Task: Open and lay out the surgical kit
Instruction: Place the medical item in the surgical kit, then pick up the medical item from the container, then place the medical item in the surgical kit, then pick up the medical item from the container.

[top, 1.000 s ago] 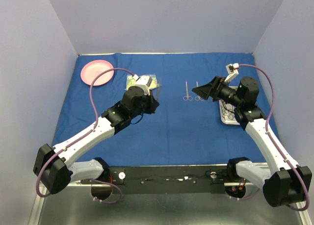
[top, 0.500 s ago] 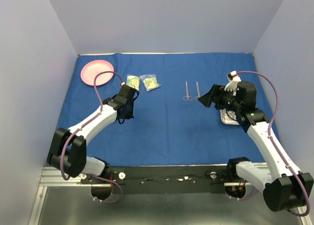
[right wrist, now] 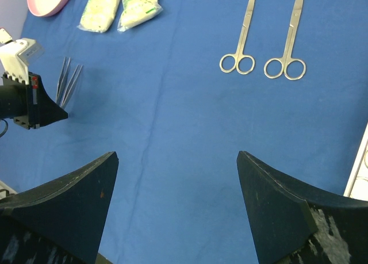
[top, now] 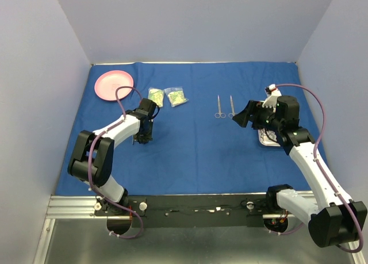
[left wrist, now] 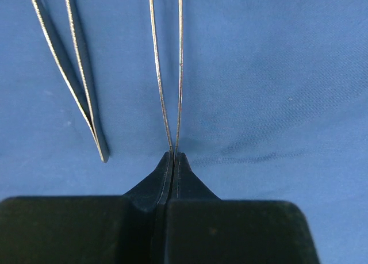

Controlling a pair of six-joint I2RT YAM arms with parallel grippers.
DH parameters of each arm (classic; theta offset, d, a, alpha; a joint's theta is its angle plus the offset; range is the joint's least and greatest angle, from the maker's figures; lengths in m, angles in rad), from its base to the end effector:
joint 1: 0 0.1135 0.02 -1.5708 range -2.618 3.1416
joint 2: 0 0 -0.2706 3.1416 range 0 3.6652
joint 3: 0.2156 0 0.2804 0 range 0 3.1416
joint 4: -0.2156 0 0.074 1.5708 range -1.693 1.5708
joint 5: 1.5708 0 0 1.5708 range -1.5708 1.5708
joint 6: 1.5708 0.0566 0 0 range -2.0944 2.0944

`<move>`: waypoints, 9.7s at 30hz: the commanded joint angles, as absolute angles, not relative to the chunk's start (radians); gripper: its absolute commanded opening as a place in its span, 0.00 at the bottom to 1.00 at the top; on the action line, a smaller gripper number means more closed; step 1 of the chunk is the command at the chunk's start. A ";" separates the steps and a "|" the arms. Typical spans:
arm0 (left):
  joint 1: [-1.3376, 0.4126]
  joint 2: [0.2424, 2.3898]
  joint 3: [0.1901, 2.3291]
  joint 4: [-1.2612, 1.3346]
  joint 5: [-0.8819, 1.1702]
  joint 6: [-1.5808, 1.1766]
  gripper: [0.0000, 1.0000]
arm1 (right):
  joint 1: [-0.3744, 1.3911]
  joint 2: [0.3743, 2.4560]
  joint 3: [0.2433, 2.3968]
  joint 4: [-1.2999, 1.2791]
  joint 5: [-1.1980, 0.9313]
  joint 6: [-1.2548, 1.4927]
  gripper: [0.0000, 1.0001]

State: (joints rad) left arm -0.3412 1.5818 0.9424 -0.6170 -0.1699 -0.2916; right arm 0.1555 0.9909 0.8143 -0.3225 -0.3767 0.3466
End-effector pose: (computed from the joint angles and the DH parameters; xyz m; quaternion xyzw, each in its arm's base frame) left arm 0.3035 -0.0976 0.1454 0.0111 0.9841 0.0311 0.1743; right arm 0.2567 0.0613 0.2902 -0.0146 0.8499 0.2805 0.4458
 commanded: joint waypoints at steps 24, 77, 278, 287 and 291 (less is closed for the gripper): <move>-0.319 1.617 0.951 -0.578 -0.213 -0.357 0.22 | 0.160 1.012 0.811 -0.344 -0.357 0.324 0.92; -0.336 0.686 0.565 -0.170 -0.400 -0.207 0.99 | -0.238 1.635 1.184 -0.654 0.121 0.256 0.75; -0.344 0.738 0.563 -0.152 -0.347 -0.190 0.99 | -0.123 1.714 1.272 -0.679 -0.006 0.126 0.02; -0.344 0.755 0.566 -0.153 -0.348 -0.192 0.99 | 0.121 1.554 1.192 -0.698 0.046 0.311 0.01; -0.342 0.764 0.568 -0.155 -0.353 -0.193 0.99 | 0.294 1.513 1.140 -0.698 0.077 0.487 0.01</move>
